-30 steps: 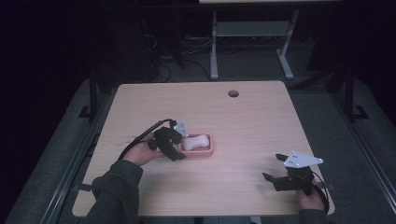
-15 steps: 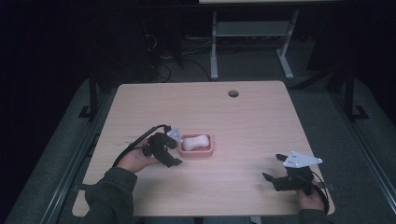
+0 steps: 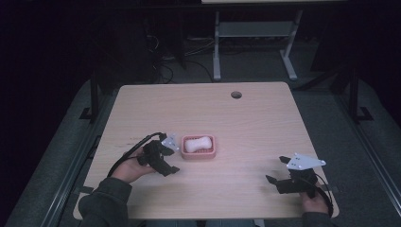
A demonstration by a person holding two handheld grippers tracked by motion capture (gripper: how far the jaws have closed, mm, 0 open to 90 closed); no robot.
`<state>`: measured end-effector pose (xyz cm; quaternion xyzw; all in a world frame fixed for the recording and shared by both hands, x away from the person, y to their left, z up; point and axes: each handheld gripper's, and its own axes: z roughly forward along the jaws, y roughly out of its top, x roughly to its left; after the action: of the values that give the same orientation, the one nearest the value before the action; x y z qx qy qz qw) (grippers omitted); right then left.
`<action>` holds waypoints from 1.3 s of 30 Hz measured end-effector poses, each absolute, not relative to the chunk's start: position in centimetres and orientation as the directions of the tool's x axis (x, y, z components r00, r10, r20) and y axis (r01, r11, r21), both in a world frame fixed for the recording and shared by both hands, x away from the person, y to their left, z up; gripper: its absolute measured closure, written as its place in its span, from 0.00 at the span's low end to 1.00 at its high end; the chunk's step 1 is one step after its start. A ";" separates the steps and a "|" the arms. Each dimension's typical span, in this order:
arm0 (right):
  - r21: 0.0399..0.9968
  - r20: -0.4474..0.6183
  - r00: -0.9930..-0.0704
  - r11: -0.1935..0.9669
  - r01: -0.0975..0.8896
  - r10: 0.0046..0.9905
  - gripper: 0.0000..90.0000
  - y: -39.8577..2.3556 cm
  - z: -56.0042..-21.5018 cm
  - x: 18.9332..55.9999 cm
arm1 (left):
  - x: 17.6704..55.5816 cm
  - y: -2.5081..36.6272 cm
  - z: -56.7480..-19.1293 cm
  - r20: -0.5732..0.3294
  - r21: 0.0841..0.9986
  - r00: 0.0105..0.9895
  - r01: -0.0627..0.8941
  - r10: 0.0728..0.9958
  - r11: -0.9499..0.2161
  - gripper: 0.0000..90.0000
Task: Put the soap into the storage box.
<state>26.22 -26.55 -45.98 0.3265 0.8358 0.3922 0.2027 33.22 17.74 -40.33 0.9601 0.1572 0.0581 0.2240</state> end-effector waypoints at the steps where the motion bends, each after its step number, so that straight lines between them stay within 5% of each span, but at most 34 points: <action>1: 0.788 -0.082 -0.705 0.479 0.388 0.705 0.15 -26.5 -46.0 26.2 | 33.1 17.8 -40.4 0.052 0.448 0.945 0.268 0.324 -0.853 0.34; 39: 0.779 -0.080 -0.705 0.486 0.397 0.704 0.15 -26.4 -46.1 26.2 | 30.0 20.9 -42.0 0.042 0.453 0.932 0.303 0.359 -0.838 0.31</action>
<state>26.21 -26.40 -46.13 0.3283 0.8386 0.3866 0.1989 29.99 20.85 -42.04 0.9567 0.1731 0.0626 0.2254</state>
